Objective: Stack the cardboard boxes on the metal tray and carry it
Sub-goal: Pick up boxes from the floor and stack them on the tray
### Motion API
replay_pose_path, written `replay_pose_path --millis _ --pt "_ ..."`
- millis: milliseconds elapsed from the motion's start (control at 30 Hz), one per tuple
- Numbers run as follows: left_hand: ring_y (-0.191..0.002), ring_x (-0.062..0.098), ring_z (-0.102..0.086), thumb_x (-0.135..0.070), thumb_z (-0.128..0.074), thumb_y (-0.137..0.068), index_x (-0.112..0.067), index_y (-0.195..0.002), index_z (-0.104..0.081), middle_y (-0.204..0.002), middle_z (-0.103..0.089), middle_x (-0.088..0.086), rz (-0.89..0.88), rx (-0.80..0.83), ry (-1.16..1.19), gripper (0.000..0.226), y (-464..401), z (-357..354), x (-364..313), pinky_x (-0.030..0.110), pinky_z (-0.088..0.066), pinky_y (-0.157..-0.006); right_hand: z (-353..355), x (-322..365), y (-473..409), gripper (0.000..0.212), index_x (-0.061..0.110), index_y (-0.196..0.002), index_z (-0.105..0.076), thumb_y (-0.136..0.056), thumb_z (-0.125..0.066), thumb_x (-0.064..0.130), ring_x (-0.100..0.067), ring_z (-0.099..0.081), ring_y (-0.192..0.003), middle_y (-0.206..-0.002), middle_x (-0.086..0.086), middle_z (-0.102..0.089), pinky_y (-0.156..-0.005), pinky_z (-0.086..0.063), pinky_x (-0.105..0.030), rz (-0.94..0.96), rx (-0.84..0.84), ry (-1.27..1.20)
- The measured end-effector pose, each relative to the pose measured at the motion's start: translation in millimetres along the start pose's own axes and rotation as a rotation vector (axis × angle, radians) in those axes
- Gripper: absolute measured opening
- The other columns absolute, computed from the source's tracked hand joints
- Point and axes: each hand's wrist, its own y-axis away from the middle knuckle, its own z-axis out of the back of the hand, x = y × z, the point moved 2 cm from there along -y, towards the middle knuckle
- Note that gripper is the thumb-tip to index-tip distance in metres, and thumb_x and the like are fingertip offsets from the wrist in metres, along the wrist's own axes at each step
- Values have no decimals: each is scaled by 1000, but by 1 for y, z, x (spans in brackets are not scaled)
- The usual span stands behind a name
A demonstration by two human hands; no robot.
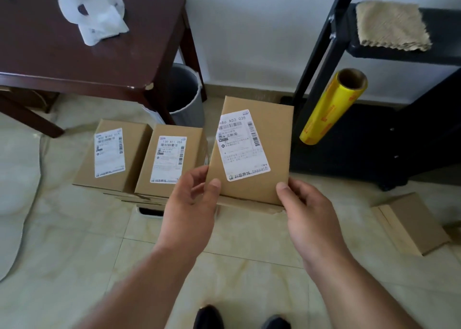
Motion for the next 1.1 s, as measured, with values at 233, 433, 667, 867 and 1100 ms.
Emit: replay_pose_path --millis 233,433,667,867,1100 --pt "-114 10 -69 -45 -67 -90 -49 -114 -68 -115 -75 -16 -31 -61 43 24 13 24 -14 47 -55 -101 -11 22 11 30 31 -124 -72 -96 -65 41 4 -68 -105 -112 21 -76 -87 -51 -22 46 90 28" --pt "-109 11 -70 -47 -66 -84 -46 -113 -70 -113 -77 -14 -59 -120 131 29 12 59 -13 54 -50 -108 -40 34 22 19 31 -114 -75 -99 -64 34 12 -68 -96 -102 27 -76 -80 -47 -14 113 182 58" --pt "-105 8 -72 -26 -64 -102 -34 -117 -69 -110 -78 -14 -91 -148 147 18 -11 129 -3 47 -53 -106 -111 44 41 17 31 -106 -76 -100 -60 32 0 -72 -100 -101 22 -78 -93 -55 -31 163 233 79" --pt "-99 1 -73 -23 -61 -104 -31 -120 -66 -96 -76 -25 -78 -178 102 18 -31 193 -9 45 -53 -106 -171 66 52 24 18 -106 -73 -98 -61 38 -23 -72 -93 -100 -3 -78 -87 -57 -33 175 264 174" --pt "-105 18 -68 -24 -62 -104 -34 -112 -69 -95 -76 -24 -58 -155 76 15 -69 262 -4 51 -53 -107 -240 84 49 23 22 -103 -77 -99 -60 37 -18 -71 -82 -95 2 -79 -66 -50 -17 148 318 262"
